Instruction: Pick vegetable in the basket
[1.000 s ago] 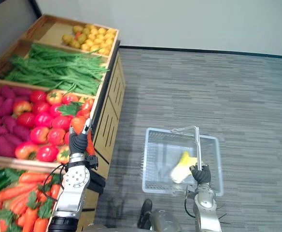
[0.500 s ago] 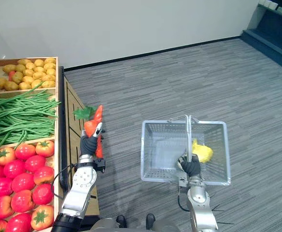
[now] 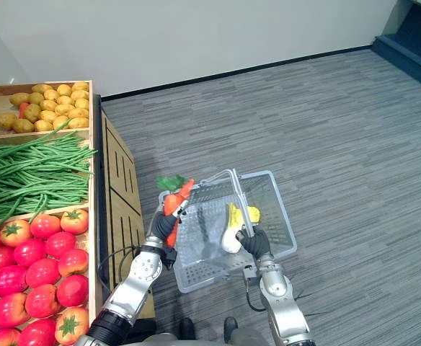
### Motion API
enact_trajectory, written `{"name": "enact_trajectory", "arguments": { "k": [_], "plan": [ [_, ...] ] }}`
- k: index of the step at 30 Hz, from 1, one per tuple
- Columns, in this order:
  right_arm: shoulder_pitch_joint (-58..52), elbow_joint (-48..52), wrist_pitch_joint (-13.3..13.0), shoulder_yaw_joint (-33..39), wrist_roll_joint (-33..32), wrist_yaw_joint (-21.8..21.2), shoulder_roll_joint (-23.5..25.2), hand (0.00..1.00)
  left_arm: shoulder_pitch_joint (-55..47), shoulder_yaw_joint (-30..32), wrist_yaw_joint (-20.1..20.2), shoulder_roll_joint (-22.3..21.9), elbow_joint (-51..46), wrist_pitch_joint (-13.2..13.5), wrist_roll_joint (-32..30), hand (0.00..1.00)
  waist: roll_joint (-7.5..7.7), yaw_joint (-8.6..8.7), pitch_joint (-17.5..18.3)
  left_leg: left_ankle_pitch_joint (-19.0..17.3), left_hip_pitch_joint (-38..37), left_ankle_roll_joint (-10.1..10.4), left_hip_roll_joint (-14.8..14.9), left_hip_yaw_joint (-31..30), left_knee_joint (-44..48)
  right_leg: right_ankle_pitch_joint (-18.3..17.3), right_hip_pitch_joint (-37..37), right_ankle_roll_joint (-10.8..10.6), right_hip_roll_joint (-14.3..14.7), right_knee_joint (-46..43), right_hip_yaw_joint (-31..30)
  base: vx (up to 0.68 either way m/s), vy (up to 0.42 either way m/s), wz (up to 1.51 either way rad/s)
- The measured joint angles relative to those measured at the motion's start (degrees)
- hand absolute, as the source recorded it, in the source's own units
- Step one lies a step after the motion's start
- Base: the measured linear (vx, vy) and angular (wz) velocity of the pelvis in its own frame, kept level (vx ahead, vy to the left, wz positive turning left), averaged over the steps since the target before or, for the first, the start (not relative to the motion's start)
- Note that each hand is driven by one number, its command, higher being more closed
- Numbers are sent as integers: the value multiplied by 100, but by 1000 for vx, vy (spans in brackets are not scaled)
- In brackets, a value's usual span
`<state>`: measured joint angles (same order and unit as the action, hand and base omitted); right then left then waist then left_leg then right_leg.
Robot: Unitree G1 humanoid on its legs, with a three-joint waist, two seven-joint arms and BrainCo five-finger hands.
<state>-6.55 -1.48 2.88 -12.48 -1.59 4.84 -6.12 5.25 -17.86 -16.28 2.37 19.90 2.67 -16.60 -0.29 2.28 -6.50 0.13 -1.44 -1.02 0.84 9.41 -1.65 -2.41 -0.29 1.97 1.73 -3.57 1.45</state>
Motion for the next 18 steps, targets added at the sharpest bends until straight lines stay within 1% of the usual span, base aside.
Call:
{"name": "enact_trajectory", "arguments": {
  "k": [3, 4, 5, 8, 9, 10, 12, 16, 18],
  "plan": [
    [18, 52, 0, -208, -193, -1, 0, 100, 145, -3, -4, 0, 257, -26, -46, 100, 12, 0, 38, 52, 28, 15, 2, -38, -59, 80, -3, 1, 13, 109, 15, -5, -2, 2],
    [19, 62, 0, -348, -274, -10, 0, 100, 221, -6, -5, -1, 447, -38, -146, 100, 11, 6, 75, 64, 60, 9, 2, -58, -58, 122, -2, 4, 16, 168, 19, 0, 0, 0],
    [21, 63, 0, -399, -342, -15, -1, 100, 273, -8, -5, -2, 525, -52, -182, 0, 12, 5, 80, 69, 68, 10, 2, -59, -60, 135, -2, 7, 17, 184, 20, 0, 0, 0],
    [26, 63, 0, -586, -587, -72, -2, 100, 425, -18, -5, -8, 822, -132, -278, 0, 15, 9, 83, 77, 67, 9, 2, -60, -64, 143, -3, 8, 18, 186, 19, 0, 0, 0],
    [30, 64, 0, -626, -695, -110, -4, 100, 478, -24, -5, -6, 956, -170, -346, 0, 16, 11, 83, 78, 67, 10, 2, -60, -67, 146, -5, 8, 18, 186, 17, 13, 21, -3],
    [86, 66, -1, -827, -808, -154, -15, 100, 496, -61, -4, 1, 1147, -247, -520, 0, 20, 17, 86, 78, 67, 11, 3, -54, -106, 170, -15, 7, 24, 220, 6, 17, 20, -4],
    [195, 66, -1, -996, -794, -243, -49, 100, 498, -71, -1, -1, 1185, -248, -654, 0, 25, 15, 87, 113, 83, 14, 1, -41, -161, 225, -20, -3, 28, 306, -12, 17, 19, -4],
    [255, 66, -1, -1208, -782, -296, -61, 100, 530, -71, -1, 8, 1244, -249, -675, 0, 28, 0, 87, 114, 80, 13, -4, -16, -161, 228, -16, -6, 23, 314, -26, 4, 5, -1],
    [255, 65, -1, -1209, -474, -275, -61, 100, 603, -72, -3, 6, 1322, -256, -714, 0, 29, 1, 87, 118, 84, 8, -11, -20, -169, 231, -16, -11, 17, 324, -23, 0, 0, 0]
  ]
}}
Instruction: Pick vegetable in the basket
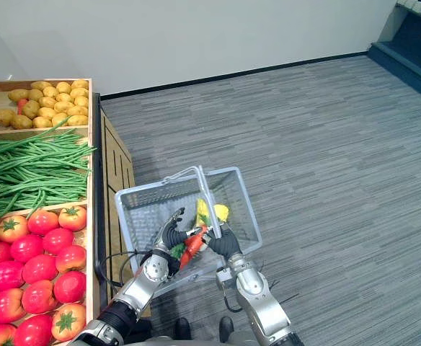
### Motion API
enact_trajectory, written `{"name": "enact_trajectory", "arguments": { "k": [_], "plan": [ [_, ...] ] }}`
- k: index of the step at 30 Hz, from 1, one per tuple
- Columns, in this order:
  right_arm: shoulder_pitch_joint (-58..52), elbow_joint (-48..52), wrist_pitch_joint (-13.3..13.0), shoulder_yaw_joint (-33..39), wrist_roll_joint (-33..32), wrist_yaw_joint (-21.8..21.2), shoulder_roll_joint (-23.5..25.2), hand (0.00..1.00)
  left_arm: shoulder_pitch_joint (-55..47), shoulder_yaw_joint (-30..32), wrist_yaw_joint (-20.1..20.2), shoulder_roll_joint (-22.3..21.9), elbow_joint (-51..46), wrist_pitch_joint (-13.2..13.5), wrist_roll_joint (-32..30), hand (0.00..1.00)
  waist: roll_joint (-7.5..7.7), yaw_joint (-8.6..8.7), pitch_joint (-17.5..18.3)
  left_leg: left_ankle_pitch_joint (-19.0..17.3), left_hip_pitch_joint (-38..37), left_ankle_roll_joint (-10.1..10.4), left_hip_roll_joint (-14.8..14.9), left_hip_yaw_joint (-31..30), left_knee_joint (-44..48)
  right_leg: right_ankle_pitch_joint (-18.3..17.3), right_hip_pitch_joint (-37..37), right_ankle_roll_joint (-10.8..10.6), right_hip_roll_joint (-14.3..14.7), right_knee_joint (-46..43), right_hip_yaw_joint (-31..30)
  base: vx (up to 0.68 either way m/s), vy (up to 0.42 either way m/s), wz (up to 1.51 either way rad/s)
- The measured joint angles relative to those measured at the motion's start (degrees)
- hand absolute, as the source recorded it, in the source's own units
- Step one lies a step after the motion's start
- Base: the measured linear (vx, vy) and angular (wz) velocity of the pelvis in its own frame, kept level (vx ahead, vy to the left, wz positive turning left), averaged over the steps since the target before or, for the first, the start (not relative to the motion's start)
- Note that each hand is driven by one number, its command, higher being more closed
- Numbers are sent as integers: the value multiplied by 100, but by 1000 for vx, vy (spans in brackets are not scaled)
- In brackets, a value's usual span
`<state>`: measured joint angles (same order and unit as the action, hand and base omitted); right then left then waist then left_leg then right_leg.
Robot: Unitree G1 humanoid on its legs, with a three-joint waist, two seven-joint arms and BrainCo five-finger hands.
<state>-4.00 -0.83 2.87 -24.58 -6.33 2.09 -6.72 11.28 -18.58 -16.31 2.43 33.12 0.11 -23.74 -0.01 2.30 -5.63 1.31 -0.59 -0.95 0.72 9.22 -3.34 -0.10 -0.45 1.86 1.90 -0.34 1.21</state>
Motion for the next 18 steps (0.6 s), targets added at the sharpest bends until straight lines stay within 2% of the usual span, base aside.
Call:
{"name": "enact_trajectory", "arguments": {
  "k": [5, 11, 15, 18],
  "plan": [
    [-1, -2, 0, 126, 351, 42, -2, 100, 134, 7, -3, 8, 75, -45, -172, 0, 1, 7, -1, 14, 0, -16, -10, -59, -59, 0, -1, -1, -3, 22, 42, 5, 7, 3],
    [-1, -2, 0, 595, 784, 262, 8, 100, 123, 23, -9, 30, -19, -96, -172, 0, 2, 2, -1, 60, 25, -4, -14, -136, -77, -1, 7, -2, -6, 45, 129, 17, 6, 8],
    [0, -2, 1, 994, 977, 427, 29, 100, -43, 48, 6, 126, -933, -36, -29, 0, 2, -7, -1, 78, 23, 3, -12, -181, -81, -2, 30, -2, -8, 45, 182, 7, 8, 8],
    [-1, -2, 21, 1334, 1077, 517, 82, 100, -374, 130, 149, 161, -1662, 222, 434, 0, 1, -10, -1, 79, -22, 4, -12, -202, -82, -3, 80, -4, -7, 46, 192, 0, 0, 0]
  ]
}}
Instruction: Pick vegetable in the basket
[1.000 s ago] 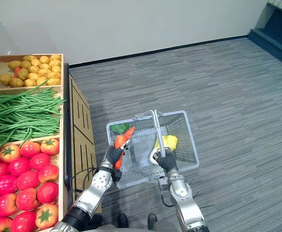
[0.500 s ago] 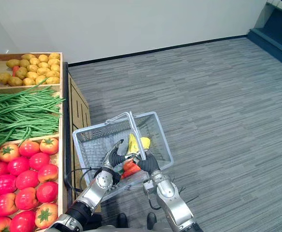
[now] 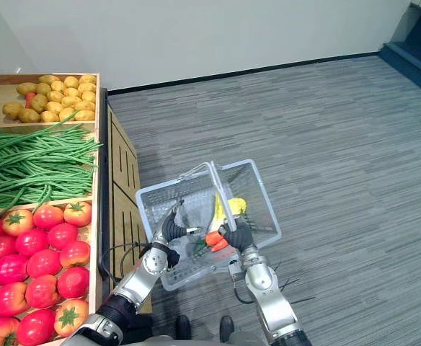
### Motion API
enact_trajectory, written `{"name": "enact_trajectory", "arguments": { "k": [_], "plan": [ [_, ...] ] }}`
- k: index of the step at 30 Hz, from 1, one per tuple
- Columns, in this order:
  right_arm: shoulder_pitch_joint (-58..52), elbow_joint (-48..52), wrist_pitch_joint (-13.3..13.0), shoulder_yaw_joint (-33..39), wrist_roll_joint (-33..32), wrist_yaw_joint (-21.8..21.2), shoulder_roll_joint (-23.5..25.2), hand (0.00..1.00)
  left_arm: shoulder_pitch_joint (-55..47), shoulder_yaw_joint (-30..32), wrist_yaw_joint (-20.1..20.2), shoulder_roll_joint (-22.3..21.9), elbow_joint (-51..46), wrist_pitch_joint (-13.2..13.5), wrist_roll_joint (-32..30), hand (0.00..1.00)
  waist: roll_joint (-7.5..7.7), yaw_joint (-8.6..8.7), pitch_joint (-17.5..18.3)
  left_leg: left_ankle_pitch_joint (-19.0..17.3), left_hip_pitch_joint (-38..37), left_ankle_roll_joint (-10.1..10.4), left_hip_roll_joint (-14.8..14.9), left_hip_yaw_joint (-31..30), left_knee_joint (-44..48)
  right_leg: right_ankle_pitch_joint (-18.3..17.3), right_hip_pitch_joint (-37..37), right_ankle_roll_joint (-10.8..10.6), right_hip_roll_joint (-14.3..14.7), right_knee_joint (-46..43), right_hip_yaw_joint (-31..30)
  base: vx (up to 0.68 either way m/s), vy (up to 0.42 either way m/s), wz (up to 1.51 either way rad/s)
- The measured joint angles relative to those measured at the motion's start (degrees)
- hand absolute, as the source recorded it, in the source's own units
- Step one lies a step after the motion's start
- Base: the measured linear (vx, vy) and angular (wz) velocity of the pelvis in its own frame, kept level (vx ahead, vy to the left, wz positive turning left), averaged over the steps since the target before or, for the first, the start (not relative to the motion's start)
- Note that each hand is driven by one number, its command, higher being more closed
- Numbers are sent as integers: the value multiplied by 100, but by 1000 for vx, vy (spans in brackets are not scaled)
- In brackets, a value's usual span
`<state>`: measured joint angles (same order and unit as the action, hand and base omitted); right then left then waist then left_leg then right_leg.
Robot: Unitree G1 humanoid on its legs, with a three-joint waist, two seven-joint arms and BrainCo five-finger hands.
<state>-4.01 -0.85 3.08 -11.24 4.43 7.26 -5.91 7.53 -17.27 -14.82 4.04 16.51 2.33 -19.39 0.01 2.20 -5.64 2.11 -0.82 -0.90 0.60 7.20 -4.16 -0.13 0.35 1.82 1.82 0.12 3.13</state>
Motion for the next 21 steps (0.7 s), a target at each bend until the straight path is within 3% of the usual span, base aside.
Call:
{"name": "enact_trajectory", "arguments": {
  "k": [3, 10, 13, 21],
  "plan": [
    [-2, 0, 28, 321, 197, 40, 72, 100, -300, 70, 130, -7, -418, 86, 453, 0, -1, -3, 0, 5, -35, 8, -1, -41, -12, -2, 38, -2, 1, 1, 20, -12, 8, 5],
    [-58, 17, 136, 1413, 416, 312, 270, 100, -1196, 1147, 234, -60, -1197, 101, 1086, 0, -7, -42, 4, 67, -116, 1, -22, -146, -154, -30, 126, -45, -19, -1, 168, -12, 8, 10],
    [-283, 116, 136, 1835, 486, 394, 332, 100, -1516, 1527, 225, -137, -1217, 104, 1320, 0, -34, -143, 21, 67, -132, -3, -55, -196, -157, -39, 153, -59, -53, -2, 192, 3, 19, 5],
    [-800, -342, 189, 2239, 512, 242, 383, 100, -1952, 2443, 229, -169, -476, 63, 1428, 0, -33, -176, 26, 59, -170, -6, -92, -224, -165, -62, 258, -93, -113, -5, 289, -1, 15, 7]
  ]
}}
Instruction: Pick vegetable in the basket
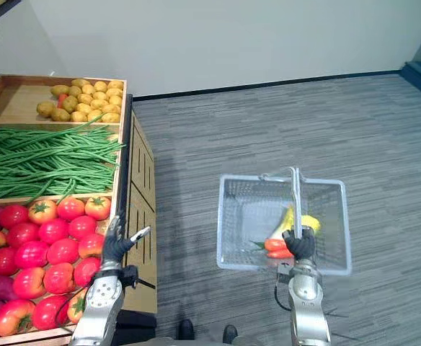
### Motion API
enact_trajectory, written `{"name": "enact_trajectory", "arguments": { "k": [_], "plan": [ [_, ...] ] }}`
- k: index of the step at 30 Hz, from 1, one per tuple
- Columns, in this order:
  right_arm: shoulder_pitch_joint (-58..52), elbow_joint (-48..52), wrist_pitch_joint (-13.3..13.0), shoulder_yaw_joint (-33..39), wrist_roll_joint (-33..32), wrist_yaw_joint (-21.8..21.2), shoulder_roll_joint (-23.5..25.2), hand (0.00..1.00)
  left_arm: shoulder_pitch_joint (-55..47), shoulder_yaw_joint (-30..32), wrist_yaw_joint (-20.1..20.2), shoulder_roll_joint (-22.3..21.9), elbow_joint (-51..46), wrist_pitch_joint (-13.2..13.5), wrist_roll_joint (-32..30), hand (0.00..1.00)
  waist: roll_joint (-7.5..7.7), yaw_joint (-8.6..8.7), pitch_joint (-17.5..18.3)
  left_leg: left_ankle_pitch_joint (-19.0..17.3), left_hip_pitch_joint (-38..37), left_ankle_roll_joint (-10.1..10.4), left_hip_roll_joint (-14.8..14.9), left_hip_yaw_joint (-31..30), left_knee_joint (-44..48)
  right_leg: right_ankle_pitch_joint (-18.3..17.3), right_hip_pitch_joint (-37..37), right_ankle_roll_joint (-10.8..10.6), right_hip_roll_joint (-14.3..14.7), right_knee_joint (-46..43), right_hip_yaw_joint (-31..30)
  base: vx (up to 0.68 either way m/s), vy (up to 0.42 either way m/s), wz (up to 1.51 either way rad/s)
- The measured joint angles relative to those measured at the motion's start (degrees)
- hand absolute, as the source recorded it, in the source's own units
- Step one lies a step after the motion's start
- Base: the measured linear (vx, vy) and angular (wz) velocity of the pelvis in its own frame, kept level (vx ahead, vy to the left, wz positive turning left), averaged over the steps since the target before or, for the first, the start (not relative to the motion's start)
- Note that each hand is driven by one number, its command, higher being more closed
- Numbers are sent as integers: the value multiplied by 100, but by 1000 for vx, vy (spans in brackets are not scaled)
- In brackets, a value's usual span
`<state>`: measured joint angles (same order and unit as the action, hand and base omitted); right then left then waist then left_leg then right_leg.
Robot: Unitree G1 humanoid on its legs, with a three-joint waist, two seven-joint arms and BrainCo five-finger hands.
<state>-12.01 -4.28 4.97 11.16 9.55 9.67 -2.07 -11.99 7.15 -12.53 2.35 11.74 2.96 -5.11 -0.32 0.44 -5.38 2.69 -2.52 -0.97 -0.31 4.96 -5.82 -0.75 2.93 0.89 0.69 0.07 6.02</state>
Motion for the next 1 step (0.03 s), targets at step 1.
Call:
{"name": "enact_trajectory", "arguments": {
  "k": [1],
  "plan": [
    [-86, -224, 5, 5, 1, -43, 2, 100, -43, 83, 14, 26, 241, -19, -5, 0, -6, -23, 6, -18, -7, 29, -1, 15, 0, -1, 2, -1, -3, -4, 4, 0, 0, 0]
  ]
}}
